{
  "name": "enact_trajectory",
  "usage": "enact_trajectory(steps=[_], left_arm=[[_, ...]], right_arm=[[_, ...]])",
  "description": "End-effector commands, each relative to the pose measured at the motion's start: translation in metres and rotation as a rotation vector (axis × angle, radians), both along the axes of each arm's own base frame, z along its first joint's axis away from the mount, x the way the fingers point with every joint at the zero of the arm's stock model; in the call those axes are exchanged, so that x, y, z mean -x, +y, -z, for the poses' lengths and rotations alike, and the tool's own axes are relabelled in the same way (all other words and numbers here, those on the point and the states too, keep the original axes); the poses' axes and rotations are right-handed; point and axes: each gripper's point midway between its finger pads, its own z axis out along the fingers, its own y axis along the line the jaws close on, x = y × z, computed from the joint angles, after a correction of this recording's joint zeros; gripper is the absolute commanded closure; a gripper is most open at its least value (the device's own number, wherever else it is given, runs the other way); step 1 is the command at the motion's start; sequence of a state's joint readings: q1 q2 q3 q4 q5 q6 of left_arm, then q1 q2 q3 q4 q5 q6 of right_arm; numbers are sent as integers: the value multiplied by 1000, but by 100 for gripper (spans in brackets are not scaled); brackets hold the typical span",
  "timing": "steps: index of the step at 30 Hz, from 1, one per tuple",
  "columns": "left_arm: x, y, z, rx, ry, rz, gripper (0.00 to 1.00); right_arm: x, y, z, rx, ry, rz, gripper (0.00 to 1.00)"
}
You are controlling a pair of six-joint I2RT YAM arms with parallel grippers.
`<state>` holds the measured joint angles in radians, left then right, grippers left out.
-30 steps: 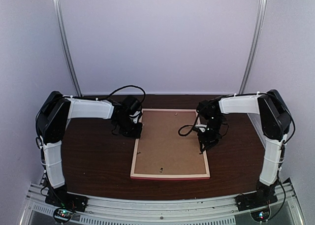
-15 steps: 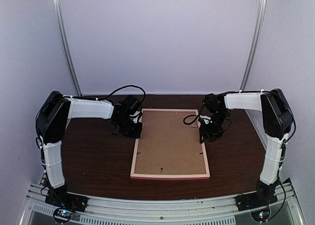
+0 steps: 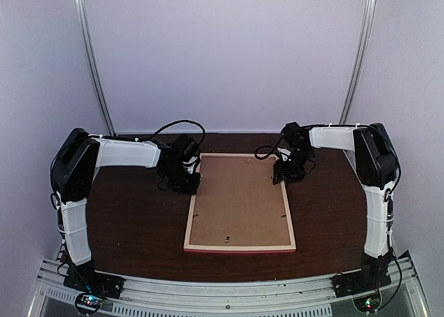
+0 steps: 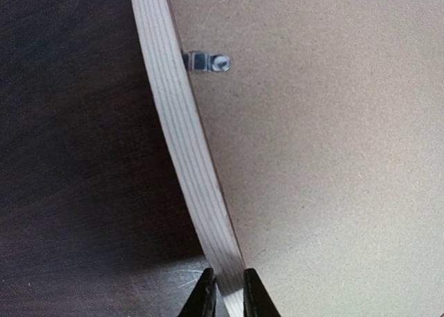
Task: Put the photo into the frame
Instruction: Press the fastener onto the backboard.
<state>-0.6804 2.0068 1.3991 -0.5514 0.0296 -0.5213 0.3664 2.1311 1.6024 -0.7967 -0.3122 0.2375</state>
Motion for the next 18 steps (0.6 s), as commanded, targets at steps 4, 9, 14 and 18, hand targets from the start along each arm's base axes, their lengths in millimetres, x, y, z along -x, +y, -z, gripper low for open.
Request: enact_trajectory(steps=[4,9,14,18], left_arm=[[-5,-3,5,-13,-6,7,80],[-6,-3,8,-21,-2,5,72],[-7,-4,13,-26,6,5,71],[-6,-6,15,-20,16,7,76]], right_arm=[[-23,4,-4,9,-55,12,42],[-23,5,-4,-1,-59,14,42],[-25,5,-10,-2,-76,15,42],[-28,4,-11,3,-86,5,42]])
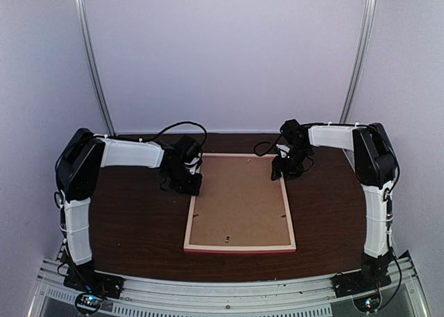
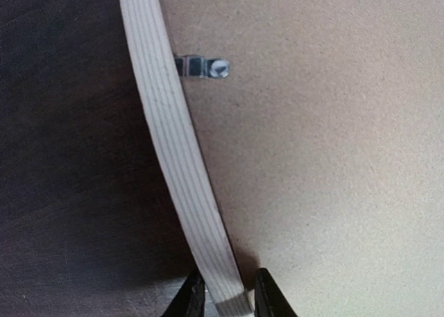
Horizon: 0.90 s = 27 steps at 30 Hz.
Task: Put the photo into the frame
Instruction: Press the fastener onto the backboard.
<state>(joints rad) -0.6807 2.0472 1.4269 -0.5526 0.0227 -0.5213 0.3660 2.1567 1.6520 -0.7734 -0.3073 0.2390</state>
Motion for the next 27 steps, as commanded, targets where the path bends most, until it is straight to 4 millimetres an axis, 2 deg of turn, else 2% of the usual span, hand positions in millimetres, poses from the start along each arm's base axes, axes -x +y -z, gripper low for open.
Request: enact_trajectory(steps=[1,8,15,18,27], left_arm=[[-1,-3,6,-6,10,10,78],[0,-3,7,-4,14,9,85],[0,-2,7,-6,12,11,86],[1,-2,7,-7,14,11,86],[1,-2,6,-6,12,11,86]], right_arm=[[-10,-1,-6,17,-40,-2,42],[-14,-2,-1,31,-42,-10,43],[-20,-1,9,58,-46,-8,46],[-20,-7,12,111,-53,-17,46],[-20,-12,20,153,-52,-12,57]])
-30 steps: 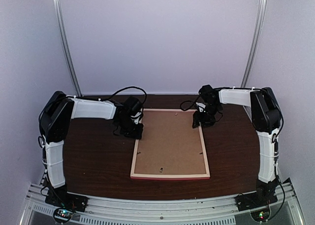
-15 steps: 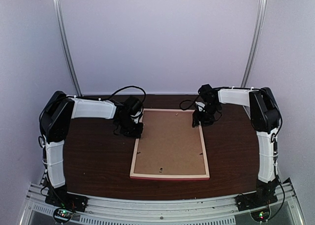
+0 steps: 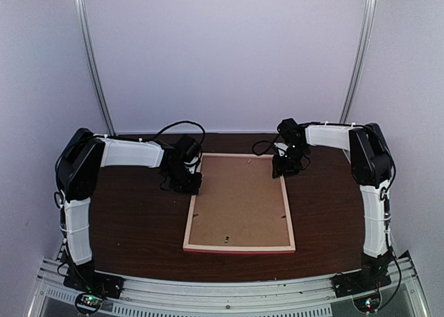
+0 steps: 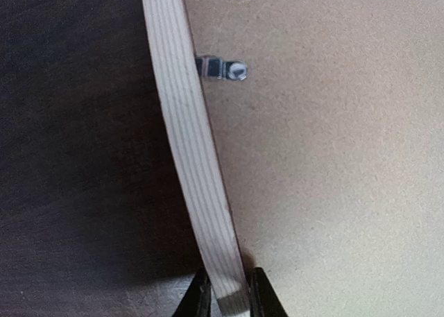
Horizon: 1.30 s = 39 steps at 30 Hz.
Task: Put the photo into the frame
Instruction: Press the fastener onto the backboard.
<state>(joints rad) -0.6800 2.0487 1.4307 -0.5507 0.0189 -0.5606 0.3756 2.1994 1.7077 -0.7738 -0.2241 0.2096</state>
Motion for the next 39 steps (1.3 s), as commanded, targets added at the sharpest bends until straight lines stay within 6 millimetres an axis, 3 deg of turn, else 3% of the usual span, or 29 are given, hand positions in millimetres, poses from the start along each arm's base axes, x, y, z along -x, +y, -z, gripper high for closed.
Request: enact_trajectory(steps=[1,12,24,31,39], left_arm=[[2,-2,7,-17,7,50,86],[4,0,10,-20,13,47,86],[3,-1,9,-21,8,49,85],[3,0,8,-21,8,49,85],[4,-1,8,-19,8,49,85]], right_arm=[[-5,-10,16,82,-6,7,58],[-11,-14,23,62,18,58,73],[0,-12,31,32,83,40,82],[12,-7,38,30,168,-50,76],[5,0,39,-11,166,-30,67]])
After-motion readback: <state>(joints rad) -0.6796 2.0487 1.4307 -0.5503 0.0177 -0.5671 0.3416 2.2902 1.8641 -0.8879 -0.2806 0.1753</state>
